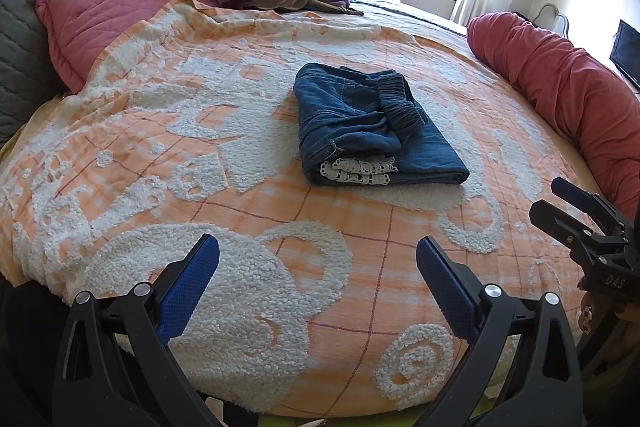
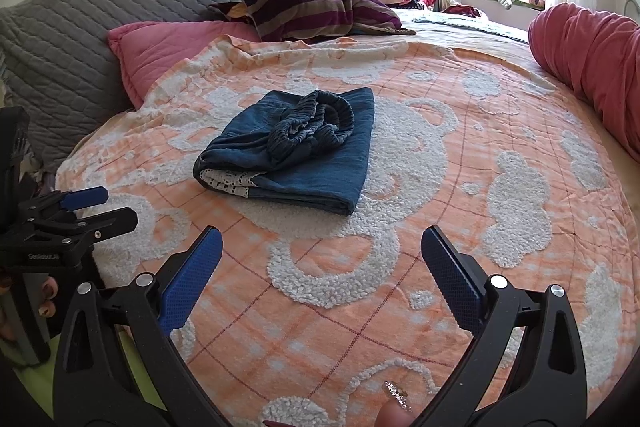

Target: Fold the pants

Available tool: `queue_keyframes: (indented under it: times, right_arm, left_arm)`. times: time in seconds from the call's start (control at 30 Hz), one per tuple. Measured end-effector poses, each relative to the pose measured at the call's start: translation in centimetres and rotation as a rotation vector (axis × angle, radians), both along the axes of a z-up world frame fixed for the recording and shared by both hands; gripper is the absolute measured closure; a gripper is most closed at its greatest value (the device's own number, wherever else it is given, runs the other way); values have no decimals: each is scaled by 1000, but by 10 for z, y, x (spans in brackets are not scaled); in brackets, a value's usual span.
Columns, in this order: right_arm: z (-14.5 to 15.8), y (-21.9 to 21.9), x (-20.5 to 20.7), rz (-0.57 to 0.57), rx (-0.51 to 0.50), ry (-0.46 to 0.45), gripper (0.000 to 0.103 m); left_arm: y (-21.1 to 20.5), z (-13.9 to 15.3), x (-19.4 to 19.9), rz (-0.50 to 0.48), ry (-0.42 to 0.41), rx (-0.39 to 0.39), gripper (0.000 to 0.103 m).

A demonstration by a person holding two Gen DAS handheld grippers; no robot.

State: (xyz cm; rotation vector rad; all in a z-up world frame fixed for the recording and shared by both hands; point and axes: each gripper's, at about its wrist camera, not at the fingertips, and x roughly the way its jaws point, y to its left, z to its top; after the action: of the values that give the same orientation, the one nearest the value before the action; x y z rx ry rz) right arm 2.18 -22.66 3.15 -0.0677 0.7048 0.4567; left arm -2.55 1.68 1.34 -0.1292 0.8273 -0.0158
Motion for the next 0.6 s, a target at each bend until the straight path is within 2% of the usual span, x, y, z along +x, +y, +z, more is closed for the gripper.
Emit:
queue_keyframes:
  times: [0.6]
  right_arm:
    - [0, 0, 1, -6, 1, 9, 9]
  left_arm:
    - [1, 0, -1, 7, 2, 3, 5]
